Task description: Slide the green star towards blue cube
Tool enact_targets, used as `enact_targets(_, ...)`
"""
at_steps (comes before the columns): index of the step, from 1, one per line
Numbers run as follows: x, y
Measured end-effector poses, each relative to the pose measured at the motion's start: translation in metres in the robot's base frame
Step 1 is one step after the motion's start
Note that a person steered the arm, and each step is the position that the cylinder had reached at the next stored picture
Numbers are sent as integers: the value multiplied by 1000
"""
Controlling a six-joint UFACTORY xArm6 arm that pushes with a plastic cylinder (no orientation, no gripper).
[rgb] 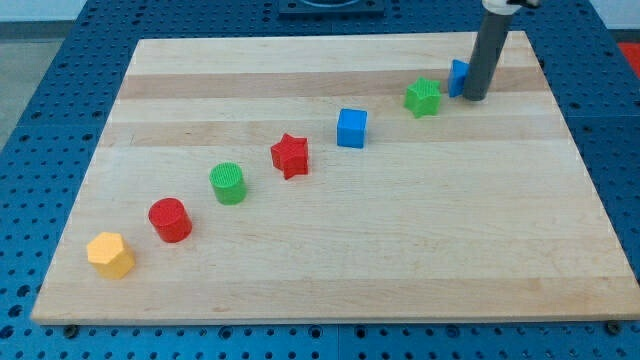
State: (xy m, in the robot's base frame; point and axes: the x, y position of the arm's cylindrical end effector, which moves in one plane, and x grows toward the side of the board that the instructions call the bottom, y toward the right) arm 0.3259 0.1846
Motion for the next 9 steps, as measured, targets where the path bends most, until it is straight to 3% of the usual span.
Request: enact_targets(9, 21, -53)
